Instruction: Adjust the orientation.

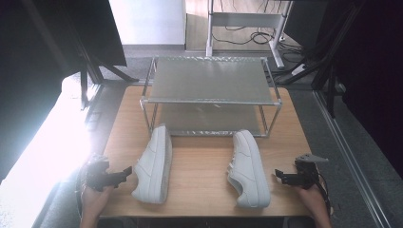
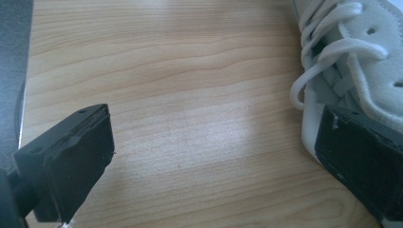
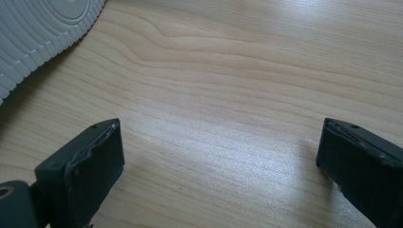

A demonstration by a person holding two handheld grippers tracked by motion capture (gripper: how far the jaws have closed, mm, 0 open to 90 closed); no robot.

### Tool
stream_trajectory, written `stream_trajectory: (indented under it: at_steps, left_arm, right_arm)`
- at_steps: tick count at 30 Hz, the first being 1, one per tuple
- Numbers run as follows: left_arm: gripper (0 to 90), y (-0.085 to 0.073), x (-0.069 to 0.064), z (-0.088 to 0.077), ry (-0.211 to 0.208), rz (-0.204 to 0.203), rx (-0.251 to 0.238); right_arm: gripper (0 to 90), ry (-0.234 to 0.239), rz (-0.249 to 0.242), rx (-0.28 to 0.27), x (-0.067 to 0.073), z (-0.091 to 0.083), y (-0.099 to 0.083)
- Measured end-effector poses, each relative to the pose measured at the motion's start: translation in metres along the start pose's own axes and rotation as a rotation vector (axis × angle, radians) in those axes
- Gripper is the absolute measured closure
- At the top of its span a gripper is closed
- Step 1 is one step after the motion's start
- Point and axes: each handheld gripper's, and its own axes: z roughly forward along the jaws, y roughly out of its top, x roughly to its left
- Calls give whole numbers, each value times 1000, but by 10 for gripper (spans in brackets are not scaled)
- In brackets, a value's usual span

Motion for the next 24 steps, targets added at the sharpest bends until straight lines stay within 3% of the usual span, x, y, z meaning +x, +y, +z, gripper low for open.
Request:
stream_trajectory:
  at_steps: [7, 11, 24]
  left_arm:
    - [0, 2, -6, 0, -8, 13, -6]
    - [0, 5, -9, -2, -35, 2, -28]
    - [0, 13, -19, -9, -41, 20, -64]
  right_arm:
    - [18, -2, -4, 3, 0, 0, 0]
    - [18, -2, -4, 2, 0, 0, 0]
    - [18, -5, -8, 3, 1, 0, 0]
